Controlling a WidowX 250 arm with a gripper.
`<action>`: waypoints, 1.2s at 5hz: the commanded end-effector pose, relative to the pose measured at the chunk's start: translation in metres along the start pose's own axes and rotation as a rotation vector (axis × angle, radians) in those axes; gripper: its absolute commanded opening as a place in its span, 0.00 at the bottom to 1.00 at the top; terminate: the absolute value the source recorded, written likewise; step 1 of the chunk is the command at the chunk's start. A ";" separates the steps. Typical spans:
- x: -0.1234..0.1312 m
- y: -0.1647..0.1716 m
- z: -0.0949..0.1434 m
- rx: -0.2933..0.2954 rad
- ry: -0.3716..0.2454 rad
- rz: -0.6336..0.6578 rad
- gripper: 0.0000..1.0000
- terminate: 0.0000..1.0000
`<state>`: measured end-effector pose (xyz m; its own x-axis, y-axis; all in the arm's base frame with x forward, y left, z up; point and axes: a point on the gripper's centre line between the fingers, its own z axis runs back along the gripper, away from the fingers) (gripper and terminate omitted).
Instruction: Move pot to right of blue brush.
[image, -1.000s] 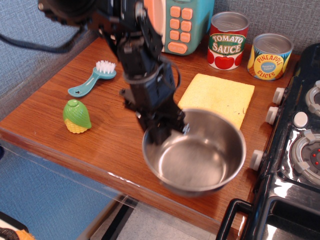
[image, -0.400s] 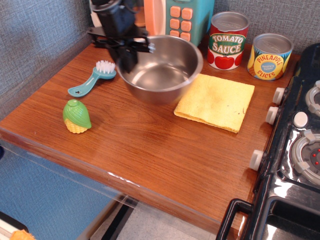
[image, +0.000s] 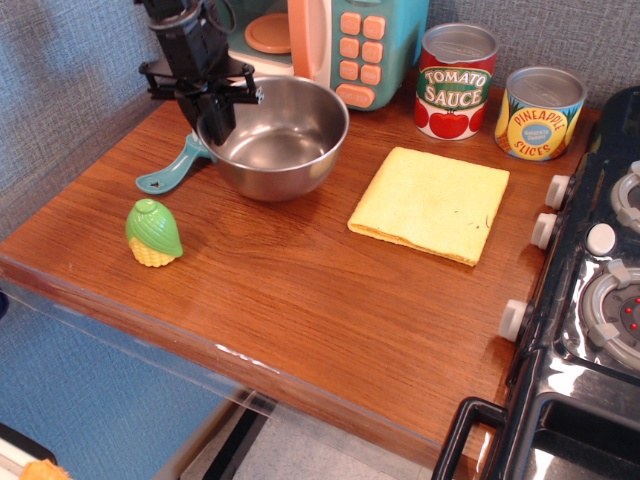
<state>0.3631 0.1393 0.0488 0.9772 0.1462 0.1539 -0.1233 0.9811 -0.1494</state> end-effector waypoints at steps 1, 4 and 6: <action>0.003 0.001 0.009 0.014 -0.026 -0.024 0.00 0.00; 0.000 -0.019 0.032 0.055 -0.031 -0.085 1.00 0.00; -0.019 -0.053 0.074 0.147 0.011 -0.270 1.00 0.00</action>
<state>0.3419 0.0865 0.1054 0.9867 -0.1178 0.1119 0.1171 0.9930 0.0133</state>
